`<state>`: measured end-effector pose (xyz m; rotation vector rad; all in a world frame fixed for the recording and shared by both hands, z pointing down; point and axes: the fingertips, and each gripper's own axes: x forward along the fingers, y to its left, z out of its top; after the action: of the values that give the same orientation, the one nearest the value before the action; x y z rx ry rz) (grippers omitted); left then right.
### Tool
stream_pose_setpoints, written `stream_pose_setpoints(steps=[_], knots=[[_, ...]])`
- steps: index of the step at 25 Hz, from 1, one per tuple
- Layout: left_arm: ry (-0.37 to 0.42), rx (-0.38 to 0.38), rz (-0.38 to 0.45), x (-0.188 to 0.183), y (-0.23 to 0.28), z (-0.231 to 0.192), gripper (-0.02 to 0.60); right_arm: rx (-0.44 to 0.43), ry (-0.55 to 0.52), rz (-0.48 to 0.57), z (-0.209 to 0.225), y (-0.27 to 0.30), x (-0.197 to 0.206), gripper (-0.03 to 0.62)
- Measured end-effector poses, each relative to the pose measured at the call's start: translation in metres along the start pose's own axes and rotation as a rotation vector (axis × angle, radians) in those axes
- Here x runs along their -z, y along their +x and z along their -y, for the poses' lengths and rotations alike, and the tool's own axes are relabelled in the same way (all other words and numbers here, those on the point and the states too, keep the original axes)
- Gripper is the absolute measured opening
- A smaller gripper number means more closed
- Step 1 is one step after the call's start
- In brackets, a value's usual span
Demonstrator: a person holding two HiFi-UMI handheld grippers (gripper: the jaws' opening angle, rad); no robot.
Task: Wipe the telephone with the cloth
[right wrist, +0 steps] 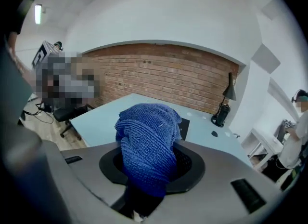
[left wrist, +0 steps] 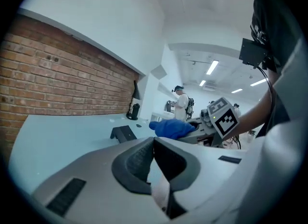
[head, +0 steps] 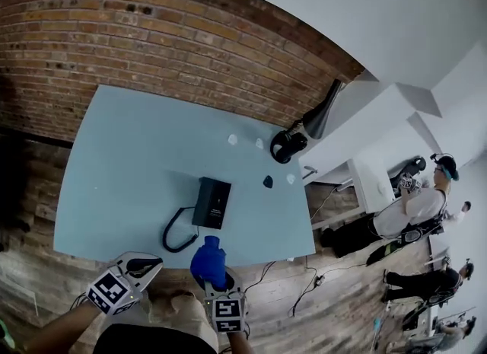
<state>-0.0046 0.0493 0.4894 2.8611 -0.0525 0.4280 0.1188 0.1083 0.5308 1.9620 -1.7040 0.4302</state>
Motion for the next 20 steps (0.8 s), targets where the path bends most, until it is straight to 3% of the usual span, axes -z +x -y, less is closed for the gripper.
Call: stream_pose_setpoints(steps=[3, 6, 9, 13, 17, 20], knots=[[-0.006, -0.04, 0.0, -0.008, -0.006, -0.037, 0.006, -0.019, -0.056, -0.079, 0.01, 0.028, 0.006, 0.149], [-0.018, -0.084, 0.017, -0.006, 0.002, -0.066, 0.006, 0.034, -0.21, -0.151, 0.042, 0.057, 0.009, 0.147], [-0.072, -0.176, 0.054, 0.002, 0.002, -0.094, 0.006, 0.016, -0.436, -0.183, 0.064, 0.094, -0.002, 0.149], [-0.186, -0.28, 0.124, -0.005, -0.017, -0.099, 0.006, -0.036, -0.805, -0.253, 0.097, 0.13, -0.019, 0.149], [-0.175, -0.355, 0.11, -0.006, -0.045, -0.11, 0.006, 0.008, -1.159, -0.346, 0.133, 0.186, -0.037, 0.149], [-0.168, -0.447, 0.09, 0.004, -0.068, -0.123, 0.006, 0.027, -1.332, -0.385, 0.146, 0.218, -0.043, 0.149]])
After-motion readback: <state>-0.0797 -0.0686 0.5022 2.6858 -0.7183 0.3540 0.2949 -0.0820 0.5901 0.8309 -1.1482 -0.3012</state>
